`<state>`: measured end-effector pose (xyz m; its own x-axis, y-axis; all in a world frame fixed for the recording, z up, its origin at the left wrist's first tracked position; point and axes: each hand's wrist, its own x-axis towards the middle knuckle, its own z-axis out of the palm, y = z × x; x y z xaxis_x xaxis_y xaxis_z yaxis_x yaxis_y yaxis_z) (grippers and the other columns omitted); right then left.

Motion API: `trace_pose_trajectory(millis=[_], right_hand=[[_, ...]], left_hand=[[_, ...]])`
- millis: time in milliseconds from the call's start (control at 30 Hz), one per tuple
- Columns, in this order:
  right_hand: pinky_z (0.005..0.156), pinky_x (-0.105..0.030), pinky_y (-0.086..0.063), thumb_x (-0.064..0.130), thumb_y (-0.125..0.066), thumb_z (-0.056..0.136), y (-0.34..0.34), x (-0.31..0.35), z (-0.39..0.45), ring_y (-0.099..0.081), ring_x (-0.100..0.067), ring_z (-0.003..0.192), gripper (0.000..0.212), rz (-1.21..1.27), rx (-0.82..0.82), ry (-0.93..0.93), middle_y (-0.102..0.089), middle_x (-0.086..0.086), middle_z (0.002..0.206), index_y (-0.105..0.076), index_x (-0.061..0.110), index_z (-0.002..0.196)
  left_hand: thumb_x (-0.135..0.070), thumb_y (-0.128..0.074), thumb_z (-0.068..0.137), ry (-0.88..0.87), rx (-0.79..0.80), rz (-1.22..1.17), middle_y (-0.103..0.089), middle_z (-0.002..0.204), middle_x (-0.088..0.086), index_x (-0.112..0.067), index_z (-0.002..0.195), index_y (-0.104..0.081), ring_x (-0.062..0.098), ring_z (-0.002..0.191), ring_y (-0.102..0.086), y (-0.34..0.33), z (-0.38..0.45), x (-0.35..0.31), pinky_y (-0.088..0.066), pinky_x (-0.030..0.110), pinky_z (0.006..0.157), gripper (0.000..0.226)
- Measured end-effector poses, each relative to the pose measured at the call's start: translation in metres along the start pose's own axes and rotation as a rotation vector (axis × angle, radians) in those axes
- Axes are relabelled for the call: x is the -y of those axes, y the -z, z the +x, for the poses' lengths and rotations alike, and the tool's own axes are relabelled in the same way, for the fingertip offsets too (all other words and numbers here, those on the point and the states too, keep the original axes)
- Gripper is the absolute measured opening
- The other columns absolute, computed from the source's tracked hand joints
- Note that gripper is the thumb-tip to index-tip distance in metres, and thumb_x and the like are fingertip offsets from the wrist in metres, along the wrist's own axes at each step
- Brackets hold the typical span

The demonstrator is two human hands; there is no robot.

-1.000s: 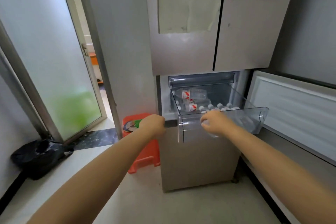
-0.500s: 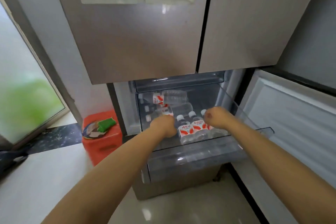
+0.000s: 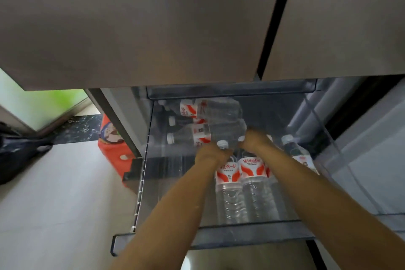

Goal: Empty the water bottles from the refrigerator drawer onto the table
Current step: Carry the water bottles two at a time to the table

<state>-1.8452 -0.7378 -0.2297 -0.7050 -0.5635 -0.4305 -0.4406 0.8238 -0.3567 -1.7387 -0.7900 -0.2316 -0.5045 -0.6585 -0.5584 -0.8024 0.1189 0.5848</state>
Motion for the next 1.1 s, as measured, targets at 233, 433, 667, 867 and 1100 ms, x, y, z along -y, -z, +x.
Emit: trace_pose_trajectory(millis=[233,433,667,867,1100], right_hand=[[0.071,-0.030,-0.051,0.029,-0.061,0.085,0.018,0.000,-0.011,-0.065,-0.024,0.089,0.026,0.138,0.030,-0.031,-0.063,-0.009,0.094,-0.058,0.009,0.101],[0.047,-0.020,-0.034,0.027,-0.060,0.082,0.058,0.016,-0.068,-0.047,-0.010,0.054,0.026,0.019,-0.010,0.063,-0.050,0.001,0.061,-0.051,0.013,0.061],[0.055,-0.027,-0.049,0.020,-0.059,0.085,0.071,0.018,-0.152,-0.052,-0.016,0.062,0.020,-0.082,-0.015,0.201,-0.054,-0.007,0.084,-0.052,0.011,0.068],[0.040,-0.019,-0.049,0.008,-0.062,0.082,0.081,0.010,-0.202,-0.053,-0.013,0.051,0.012,-0.018,-0.022,0.270,-0.053,-0.009,0.089,-0.052,0.008,0.074],[0.077,-0.045,-0.059,0.016,-0.069,0.078,0.117,0.054,-0.267,-0.058,-0.027,0.086,0.024,0.026,-0.278,0.558,-0.057,-0.010,0.095,-0.067,0.002,0.097]], left_hand=[[-0.020,-0.066,0.083,0.094,-0.013,-0.322,-0.067,0.111,0.015,-0.014,0.076,-0.048,0.022,0.082,-0.065,0.011,0.001,-0.001,-0.051,0.033,0.084,0.021],[-0.015,-0.068,0.082,-0.021,-0.097,-0.330,-0.068,0.098,0.014,-0.017,0.068,-0.051,0.023,0.081,-0.064,0.051,-0.042,-0.007,-0.055,0.034,0.084,0.022],[-0.018,-0.066,0.082,-0.287,-0.154,0.053,-0.062,0.089,0.007,-0.005,0.098,-0.067,0.020,0.086,-0.059,0.074,-0.117,-0.005,-0.047,0.027,0.074,0.021],[-0.023,-0.066,0.081,-0.443,-0.343,0.250,-0.053,0.074,0.007,-0.010,0.072,-0.053,0.020,0.069,-0.050,0.072,-0.182,-0.005,-0.040,0.027,0.060,0.021],[-0.025,-0.066,0.083,-0.472,-0.732,0.064,-0.066,0.111,0.012,-0.004,0.109,-0.065,0.017,0.088,-0.054,0.130,-0.258,0.004,-0.043,0.026,0.077,0.034]])
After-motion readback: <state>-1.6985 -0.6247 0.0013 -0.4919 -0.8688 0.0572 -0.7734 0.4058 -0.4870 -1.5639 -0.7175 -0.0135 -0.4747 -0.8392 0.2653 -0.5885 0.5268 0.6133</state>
